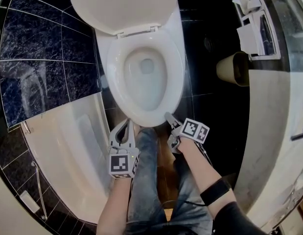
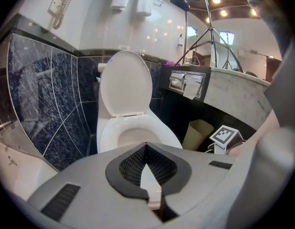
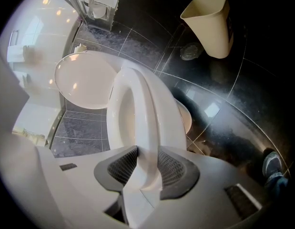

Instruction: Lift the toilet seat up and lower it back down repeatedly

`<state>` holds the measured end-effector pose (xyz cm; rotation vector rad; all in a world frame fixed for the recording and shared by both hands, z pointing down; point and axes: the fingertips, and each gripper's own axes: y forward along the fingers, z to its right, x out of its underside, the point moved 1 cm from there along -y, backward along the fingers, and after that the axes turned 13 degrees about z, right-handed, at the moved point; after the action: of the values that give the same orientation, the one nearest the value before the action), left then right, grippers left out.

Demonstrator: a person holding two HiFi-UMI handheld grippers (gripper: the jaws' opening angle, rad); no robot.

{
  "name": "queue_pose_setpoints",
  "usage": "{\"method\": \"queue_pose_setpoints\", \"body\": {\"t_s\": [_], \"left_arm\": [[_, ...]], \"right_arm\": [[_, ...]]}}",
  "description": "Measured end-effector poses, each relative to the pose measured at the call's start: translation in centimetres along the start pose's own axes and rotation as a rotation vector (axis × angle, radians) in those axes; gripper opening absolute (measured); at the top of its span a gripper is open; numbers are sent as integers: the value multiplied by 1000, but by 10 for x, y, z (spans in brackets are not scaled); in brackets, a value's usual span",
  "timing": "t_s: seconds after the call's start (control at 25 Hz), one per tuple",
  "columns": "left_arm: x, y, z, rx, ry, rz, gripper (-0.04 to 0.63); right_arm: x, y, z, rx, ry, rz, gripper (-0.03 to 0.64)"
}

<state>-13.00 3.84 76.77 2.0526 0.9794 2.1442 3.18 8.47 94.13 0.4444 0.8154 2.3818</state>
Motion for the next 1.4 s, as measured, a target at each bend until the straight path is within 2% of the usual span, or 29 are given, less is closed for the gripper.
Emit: {"method": "queue_pose_setpoints", "body": {"t_s": [0.48,0.84,1.12,1.28,1.4], "left_arm": [[-10,-6,7,4,-19,20,-9],[-9,-38,9,-5,-42,-58,-9],[34,-69,11,1,-70,-186,-9],[54,-59,18,27,-90,-234,-9],[46,-39,24,51,-100,-224,-9]], "right_arm": [[-6,-24,-29,-8,8,-5,141],[-20,-54,-75,-15,23,-1,137],[-37,-76,-122,-20,24,-7,137],[-46,-83,-145,-31,13,-15,141],[-51,-85,-153,-31,2,-23,144]]}}
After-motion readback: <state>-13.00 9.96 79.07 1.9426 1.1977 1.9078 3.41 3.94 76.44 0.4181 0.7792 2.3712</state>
